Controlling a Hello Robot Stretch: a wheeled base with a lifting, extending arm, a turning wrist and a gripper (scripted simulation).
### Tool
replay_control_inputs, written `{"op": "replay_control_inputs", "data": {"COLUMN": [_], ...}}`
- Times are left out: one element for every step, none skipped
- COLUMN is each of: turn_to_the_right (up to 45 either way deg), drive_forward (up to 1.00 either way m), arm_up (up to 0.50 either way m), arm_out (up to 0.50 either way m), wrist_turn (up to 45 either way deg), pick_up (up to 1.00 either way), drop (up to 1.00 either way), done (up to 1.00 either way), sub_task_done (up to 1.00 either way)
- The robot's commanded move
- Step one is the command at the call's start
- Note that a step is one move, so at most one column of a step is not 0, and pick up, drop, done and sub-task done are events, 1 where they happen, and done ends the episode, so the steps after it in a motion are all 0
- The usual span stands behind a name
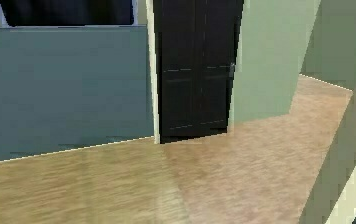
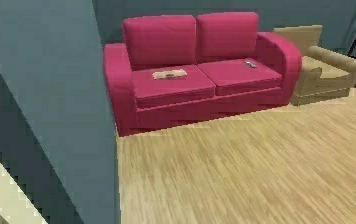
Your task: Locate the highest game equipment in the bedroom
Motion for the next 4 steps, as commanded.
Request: {"op": "replay_control_inputs", "data": {"turn_to_the_right": [0.0,45.0,6.0,0.0], "drive_forward": [0.6,0.0,0.0,0.05], "arm_up": [0.0,0.0,0.0,0.0], "arm_out": [0.0,0.0,0.0,0.0], "wrist_turn": [0.0,0.0,0.0,0.0], "pick_up": [0.0,0.0,0.0,0.0], "drop": [0.0,0.0,0.0,0.0], "done": [0.0,0.0,0.0,0.0], "sub_task_done": [0.0,0.0,0.0,0.0]}}
